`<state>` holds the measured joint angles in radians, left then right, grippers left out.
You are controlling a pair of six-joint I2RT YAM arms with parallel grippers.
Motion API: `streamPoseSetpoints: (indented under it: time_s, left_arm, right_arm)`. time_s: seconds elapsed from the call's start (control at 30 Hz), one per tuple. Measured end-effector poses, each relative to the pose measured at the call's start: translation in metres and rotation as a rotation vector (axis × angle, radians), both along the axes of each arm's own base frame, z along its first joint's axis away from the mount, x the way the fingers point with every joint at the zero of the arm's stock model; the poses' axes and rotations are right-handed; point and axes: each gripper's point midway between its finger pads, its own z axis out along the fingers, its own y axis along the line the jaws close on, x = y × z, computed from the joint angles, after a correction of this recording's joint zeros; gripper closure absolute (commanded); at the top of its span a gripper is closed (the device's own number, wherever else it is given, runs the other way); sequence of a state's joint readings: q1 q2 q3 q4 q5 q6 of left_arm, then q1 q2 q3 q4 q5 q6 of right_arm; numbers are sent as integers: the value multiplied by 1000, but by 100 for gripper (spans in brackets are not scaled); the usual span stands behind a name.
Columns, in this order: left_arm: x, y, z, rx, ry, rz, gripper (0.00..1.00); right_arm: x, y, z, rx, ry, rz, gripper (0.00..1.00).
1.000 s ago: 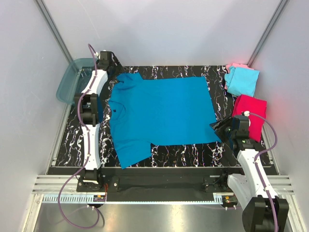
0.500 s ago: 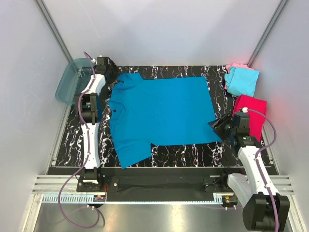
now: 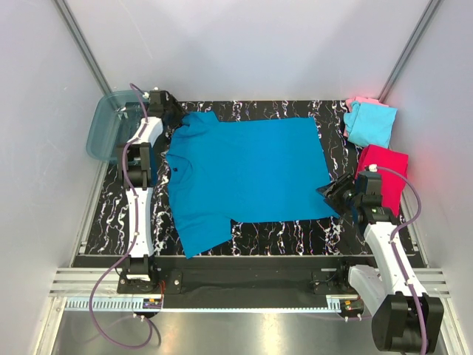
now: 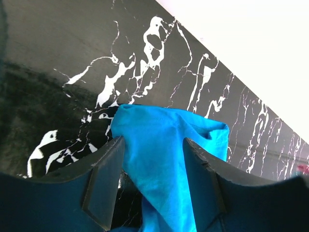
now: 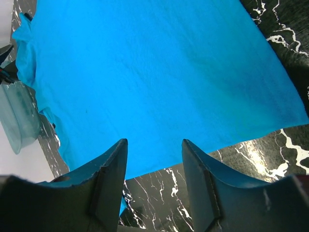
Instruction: Fold and stack the t-shirts
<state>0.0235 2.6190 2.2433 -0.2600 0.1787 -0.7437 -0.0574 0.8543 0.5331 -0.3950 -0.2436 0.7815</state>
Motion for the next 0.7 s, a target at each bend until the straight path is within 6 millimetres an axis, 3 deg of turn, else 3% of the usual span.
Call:
streamPoseSetpoints:
  time_s: [0.07,0.2,0.33,0.7]
  left_arm:
    - [0,-2,-1,-5,-2,-8,49]
    - [-1,-3,-8,-22,14,-7,78]
    - [-2,-3,-10,-21,20,-13,100]
    - [-8,-5,-13,45,6,-28,100]
  right_arm:
    - [0,1,1,6,-1,4,45]
    - [0,2,1,9,0,7,45]
    - [0,2,1,13,-1,11,47]
    - [-2,5,6,23,-16,24,50]
